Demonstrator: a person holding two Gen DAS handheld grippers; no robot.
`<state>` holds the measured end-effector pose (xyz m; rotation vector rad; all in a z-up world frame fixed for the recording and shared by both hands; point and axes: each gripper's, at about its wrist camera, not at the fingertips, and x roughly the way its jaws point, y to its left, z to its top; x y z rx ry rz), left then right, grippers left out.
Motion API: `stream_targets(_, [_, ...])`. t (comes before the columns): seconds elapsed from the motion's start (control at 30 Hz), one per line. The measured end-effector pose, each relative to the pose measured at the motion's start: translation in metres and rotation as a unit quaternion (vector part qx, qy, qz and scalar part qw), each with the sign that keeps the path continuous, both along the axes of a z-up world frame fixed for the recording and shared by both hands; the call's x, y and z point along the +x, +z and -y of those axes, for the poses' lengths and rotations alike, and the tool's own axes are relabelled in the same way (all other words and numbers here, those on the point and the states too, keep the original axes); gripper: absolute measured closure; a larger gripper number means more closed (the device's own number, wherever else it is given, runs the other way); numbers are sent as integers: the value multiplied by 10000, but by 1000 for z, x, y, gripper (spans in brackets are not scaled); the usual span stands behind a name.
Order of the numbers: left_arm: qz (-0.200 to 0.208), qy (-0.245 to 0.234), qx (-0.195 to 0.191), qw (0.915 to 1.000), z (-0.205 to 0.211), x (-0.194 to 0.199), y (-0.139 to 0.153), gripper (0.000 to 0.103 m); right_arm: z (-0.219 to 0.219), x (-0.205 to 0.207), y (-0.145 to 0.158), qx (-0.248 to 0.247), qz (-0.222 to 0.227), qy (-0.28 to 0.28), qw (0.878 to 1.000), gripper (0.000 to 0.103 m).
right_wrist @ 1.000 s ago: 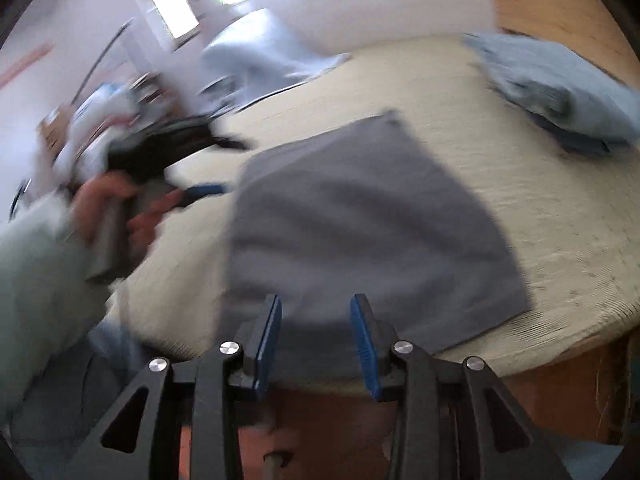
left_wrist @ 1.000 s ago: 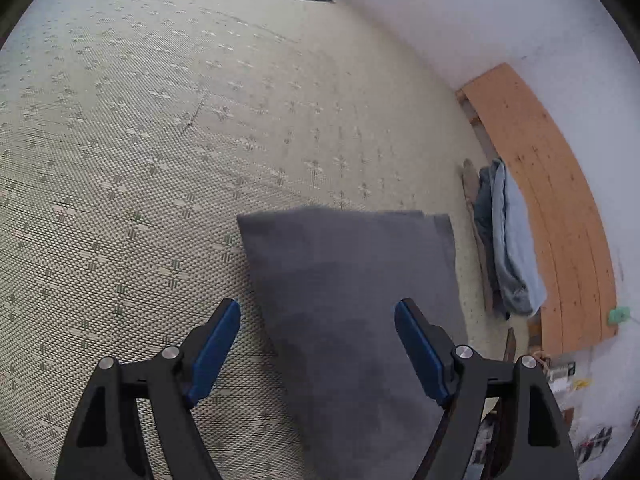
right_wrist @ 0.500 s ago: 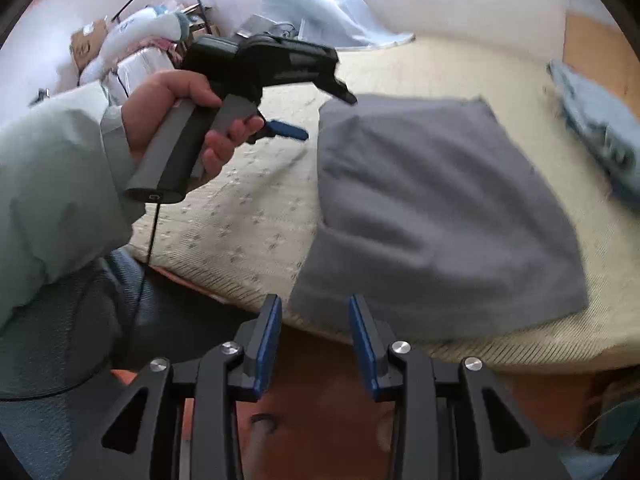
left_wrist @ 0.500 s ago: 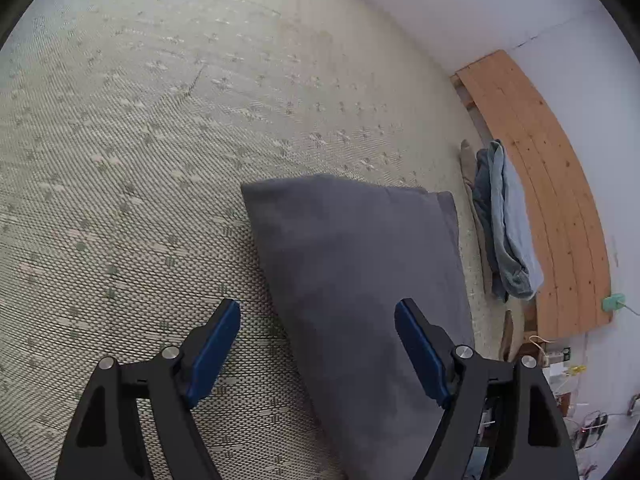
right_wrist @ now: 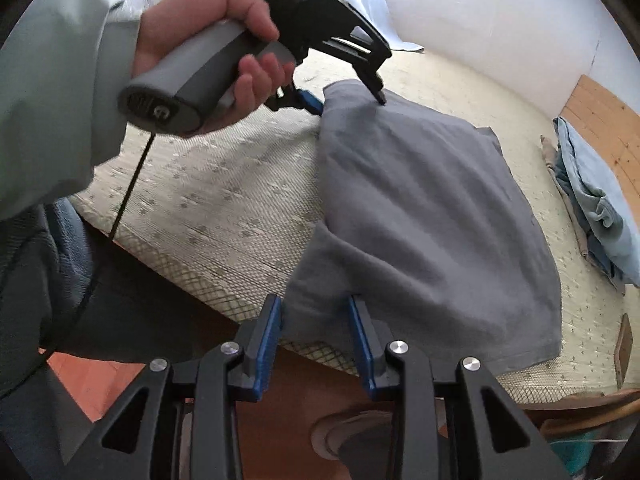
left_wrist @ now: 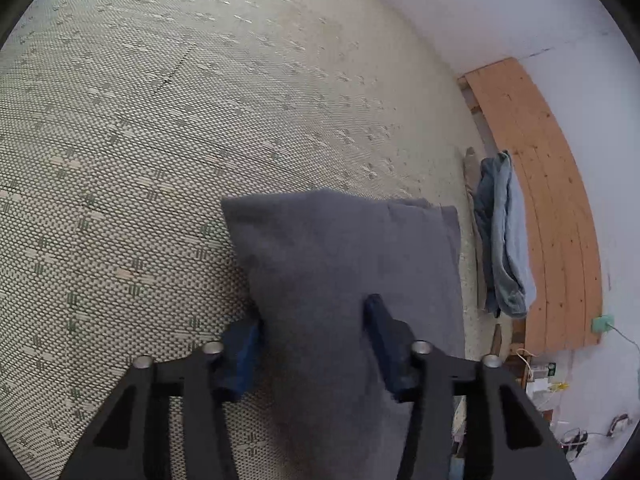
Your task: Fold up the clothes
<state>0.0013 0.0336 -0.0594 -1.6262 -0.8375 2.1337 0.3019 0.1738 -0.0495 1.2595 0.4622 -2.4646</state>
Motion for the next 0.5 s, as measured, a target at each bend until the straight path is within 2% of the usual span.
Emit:
stream_targets(0.03, [8, 22, 25, 10000, 0, -1, 1, 68, 0, 0, -1, 42, -19, 5, 10000, 81])
stream_targets(0.07, [17, 44, 50, 10000, 0, -2, 1, 69, -1, 0, -1, 35, -11, 28, 10000, 91])
stream_targets(0.13, [29, 50, 51, 10000, -1, -6, 2, 76, -4, 1, 1, -30, 7, 87, 10000, 96])
stream_targets(0.3, [-17, 23, 37, 10000, -7, -20, 2, 83, -6, 4, 4, -112, 88, 376, 9992, 98])
stream_targets(0.5, [-5, 53, 78, 10000, -8, -33, -4, 83, -10, 6, 0, -167, 385, 503, 9979, 103])
